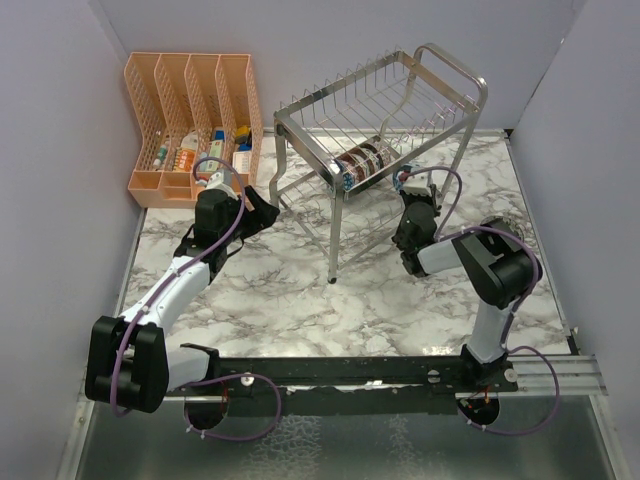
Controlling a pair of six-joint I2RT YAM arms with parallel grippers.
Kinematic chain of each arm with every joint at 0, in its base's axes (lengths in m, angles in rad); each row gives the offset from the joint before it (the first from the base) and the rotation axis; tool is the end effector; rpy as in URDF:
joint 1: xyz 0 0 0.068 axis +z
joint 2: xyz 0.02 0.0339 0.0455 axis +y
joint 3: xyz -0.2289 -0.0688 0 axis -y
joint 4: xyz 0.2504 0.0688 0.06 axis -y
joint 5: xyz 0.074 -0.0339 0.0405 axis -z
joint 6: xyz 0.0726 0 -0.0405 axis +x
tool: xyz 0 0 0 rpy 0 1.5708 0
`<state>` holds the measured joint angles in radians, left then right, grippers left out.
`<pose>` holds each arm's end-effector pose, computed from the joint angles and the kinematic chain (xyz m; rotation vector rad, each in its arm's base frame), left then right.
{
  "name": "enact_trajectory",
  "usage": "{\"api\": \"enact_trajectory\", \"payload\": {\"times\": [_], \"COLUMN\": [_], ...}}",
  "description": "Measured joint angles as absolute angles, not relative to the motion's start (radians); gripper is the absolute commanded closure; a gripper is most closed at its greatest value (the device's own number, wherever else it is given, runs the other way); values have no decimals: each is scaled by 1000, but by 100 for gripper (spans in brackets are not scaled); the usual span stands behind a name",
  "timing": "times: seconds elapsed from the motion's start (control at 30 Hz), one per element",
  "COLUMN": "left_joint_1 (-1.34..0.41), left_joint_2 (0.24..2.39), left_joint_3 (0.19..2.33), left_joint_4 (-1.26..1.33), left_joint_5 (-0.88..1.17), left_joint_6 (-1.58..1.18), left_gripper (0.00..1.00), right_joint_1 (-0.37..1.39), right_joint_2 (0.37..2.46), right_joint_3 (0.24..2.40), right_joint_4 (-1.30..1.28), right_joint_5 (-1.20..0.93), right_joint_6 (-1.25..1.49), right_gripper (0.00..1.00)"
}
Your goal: Load the bowls into the dish rack
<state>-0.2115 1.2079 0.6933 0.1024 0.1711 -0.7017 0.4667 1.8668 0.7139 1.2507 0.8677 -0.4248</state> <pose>0.3099 -0.0792 0.1982 -0.3867 2.0207 -0.7506 0.3496 0.1141 0.1398 0.0410 1.5372 -0.6026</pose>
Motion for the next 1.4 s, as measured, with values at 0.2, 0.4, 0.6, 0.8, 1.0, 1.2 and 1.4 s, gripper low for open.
{"api": "enact_trajectory", "payload": {"times": [0.2,0.4,0.6,0.8,1.0,1.2,1.4], "left_joint_1": [-212,-212,-212,-212,-212,-212,-212], "left_joint_2": [1208,1208,1207,1204,1198,1196,1193], "left_joint_3": [693,693,693,693,693,693,693], "left_joint_4": [102,102,102,102,102,103,103], "left_joint_5": [171,171,171,171,171,171,171], "left_joint_6": [-701,-701,-701,-701,-701,-701,-701], "left_gripper": [24,24,24,24,24,24,24], "right_joint_1": [467,467,470,472,479,488,525], "right_joint_2": [1884,1938,1940,1937,1873,1836,1837], "right_joint_3": [723,763,764,764,743,719,719], "right_joint_4": [1258,1257,1254,1238,1152,1103,1098], "right_joint_5": [867,867,868,867,855,844,842], "right_joint_6": [-449,-467,-466,-444,-369,-317,-327], "right_gripper": [99,99,96,87,85,84,69]}}
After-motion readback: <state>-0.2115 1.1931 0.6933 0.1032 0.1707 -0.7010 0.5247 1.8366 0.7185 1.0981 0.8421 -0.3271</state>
